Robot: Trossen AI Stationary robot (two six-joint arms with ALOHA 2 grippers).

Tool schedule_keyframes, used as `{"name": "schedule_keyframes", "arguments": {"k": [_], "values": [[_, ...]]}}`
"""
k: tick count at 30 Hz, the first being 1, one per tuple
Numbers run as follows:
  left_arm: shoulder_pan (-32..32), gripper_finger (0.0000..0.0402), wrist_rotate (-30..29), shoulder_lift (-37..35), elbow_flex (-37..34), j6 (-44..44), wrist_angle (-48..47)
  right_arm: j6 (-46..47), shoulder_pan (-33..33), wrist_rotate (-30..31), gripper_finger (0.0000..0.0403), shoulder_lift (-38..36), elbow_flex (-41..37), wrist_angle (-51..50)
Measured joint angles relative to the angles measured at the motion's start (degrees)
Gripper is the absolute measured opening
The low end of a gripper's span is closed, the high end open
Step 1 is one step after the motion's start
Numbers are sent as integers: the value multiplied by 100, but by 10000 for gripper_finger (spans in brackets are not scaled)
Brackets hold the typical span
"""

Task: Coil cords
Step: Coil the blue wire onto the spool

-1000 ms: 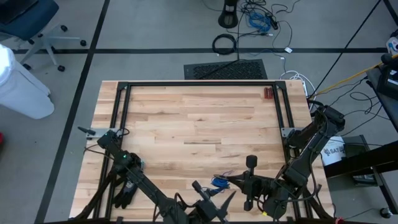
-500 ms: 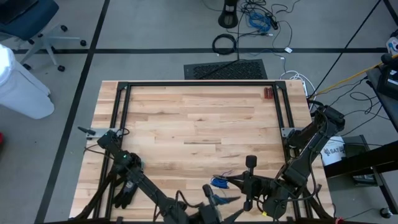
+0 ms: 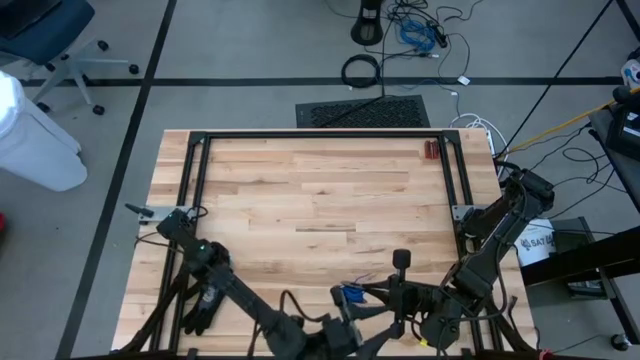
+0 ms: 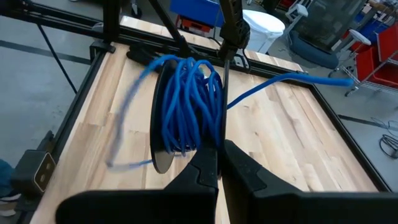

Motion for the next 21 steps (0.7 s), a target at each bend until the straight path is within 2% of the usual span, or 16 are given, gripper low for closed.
{"name": "schedule_keyframes", "arguments": {"k": [5, 8, 15, 17, 21], "values": [[52, 164, 211, -38, 0, -56, -20, -22, 45, -13, 0, 0, 0, -14], [-109, 164, 145, -128, 0, 327, 47, -22, 108, 22, 0, 0, 0, -43], [-897, 164, -949, -241, 1, 876, 39, 10, 208, 47, 0, 0, 0, -32], [-1125, 164, -1223, -241, -15, 671, -216, 21, 213, 50, 0, 0, 0, 0], [-1420, 164, -1472, -238, -22, -583, -1552, 46, 214, 64, 0, 0, 0, 103]]}}
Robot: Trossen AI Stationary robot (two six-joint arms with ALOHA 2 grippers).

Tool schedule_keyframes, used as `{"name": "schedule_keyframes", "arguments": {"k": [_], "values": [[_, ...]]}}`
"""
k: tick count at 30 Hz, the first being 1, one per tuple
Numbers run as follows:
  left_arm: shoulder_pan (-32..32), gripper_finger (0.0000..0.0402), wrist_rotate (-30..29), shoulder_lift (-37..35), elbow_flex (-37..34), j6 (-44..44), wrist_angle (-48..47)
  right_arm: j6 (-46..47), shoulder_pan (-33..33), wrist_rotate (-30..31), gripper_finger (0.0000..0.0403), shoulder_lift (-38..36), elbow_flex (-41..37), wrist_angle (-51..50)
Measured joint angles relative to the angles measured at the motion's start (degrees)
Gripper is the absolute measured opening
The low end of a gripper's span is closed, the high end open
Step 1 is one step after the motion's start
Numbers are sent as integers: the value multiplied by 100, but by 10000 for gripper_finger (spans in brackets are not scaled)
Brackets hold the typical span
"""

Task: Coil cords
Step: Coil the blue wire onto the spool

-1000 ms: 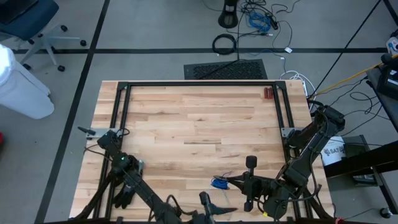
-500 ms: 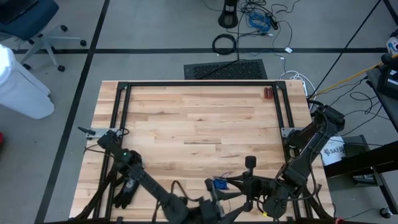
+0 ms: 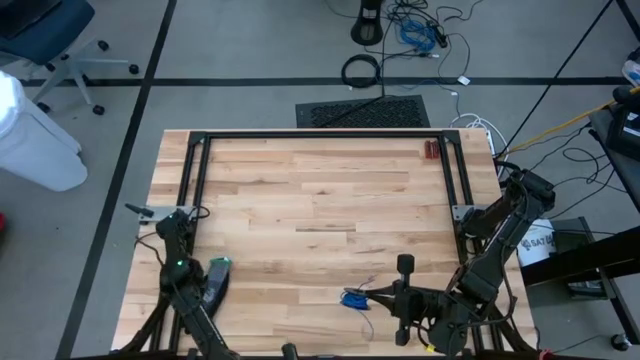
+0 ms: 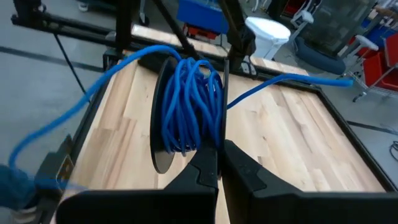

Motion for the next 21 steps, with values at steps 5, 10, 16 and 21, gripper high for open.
{"name": "schedule_keyframes", "arguments": {"k": [5, 10, 16, 21], "values": [[66, 164, -180, 95, 0, -1535, -1781, -241, 0, 133, 0, 0, 0, 390], [181, 164, -478, 380, -9, -1869, -2104, -470, 22, 126, 0, 2, 0, 704], [295, 164, -556, 571, -9, -1915, -2084, -504, 26, 113, 0, 2, 0, 829], [375, 152, -833, 698, -9, -1766, -2063, -562, 61, 88, 0, 2, 0, 941]]}}
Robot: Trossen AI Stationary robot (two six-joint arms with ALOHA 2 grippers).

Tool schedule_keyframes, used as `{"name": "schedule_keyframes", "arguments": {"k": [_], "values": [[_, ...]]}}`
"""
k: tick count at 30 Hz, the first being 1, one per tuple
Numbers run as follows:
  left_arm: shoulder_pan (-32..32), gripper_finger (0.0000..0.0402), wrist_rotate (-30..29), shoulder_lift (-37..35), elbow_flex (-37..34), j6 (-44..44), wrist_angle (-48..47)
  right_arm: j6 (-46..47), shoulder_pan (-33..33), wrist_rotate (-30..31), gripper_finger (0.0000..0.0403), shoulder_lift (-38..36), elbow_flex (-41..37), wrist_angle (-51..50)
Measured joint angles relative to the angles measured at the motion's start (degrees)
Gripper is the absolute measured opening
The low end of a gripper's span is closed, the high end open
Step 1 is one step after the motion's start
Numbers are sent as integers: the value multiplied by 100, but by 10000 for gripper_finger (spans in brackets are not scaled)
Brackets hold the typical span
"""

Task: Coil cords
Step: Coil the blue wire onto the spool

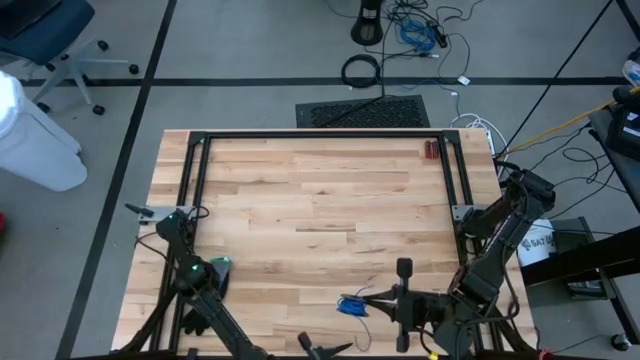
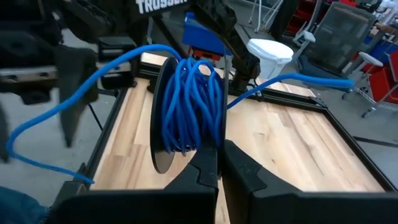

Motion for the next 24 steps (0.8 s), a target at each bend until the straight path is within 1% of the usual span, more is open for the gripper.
{"name": "schedule_keyframes", "arguments": {"k": [3, 7, 8, 12, 22, 24], "values": [[15, 138, -172, 23, 0, 61, -40, 0, 49, -1, 0, 0, 0, 31], [40, 111, -159, 23, 0, 256, -26, 1, 109, -1, 0, 0, 0, 58], [47, 104, -112, 23, 0, 312, -22, 0, 116, -2, 0, 0, 0, 87], [83, 81, 389, 23, 0, 448, 4, -53, 116, -1, 0, 0, 0, 226], [175, 75, 443, 23, 0, 483, 44, -59, 116, -147, 0, 0, 2, 258], [199, 75, 540, 23, 0, 484, 46, -59, 116, -147, 0, 0, 0, 276]]}}
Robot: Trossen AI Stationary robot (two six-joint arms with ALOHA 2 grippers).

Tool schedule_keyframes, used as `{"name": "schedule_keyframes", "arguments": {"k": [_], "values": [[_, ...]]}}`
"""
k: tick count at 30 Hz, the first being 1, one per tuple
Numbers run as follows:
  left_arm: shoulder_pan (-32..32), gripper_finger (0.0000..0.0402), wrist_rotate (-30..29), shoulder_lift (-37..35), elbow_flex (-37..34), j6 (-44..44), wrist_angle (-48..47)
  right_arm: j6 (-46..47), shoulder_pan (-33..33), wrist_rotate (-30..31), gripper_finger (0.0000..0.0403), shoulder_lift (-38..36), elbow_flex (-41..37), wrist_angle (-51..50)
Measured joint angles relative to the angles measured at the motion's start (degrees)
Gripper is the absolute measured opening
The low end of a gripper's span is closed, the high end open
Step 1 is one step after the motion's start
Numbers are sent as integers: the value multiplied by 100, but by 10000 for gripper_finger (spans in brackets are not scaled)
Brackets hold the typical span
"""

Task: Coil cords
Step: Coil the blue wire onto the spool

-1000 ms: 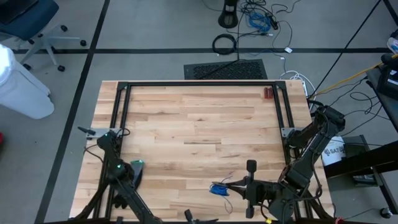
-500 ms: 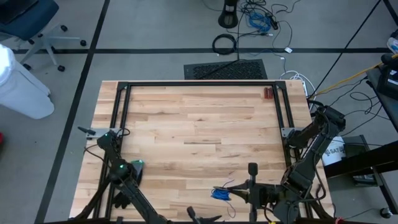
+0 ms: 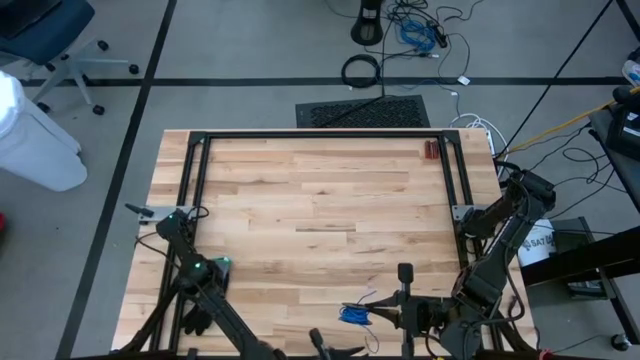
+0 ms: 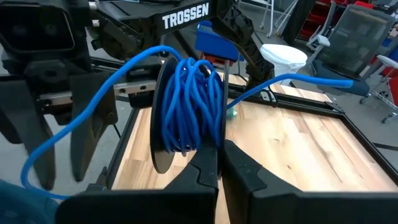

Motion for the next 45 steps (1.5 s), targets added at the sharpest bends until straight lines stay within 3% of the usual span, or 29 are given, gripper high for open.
{"name": "schedule_keyframes", "arguments": {"k": [5, 24, 32, 45], "values": [[65, 75, 367, 0, 0, 7, -1, 2, 0, 0, 0, 0, 0, 0], [118, 74, 380, 0, 2, 314, 86, 6, 0, 0, 0, 0, 1, -1], [129, 9, 380, 0, 2, 430, 92, 13, 0, 0, 0, 0, 0, 0], [450, 3, 847, 0, 2, 270, 97, 44, 36, -153, 0, 0, 1, 309]]}}
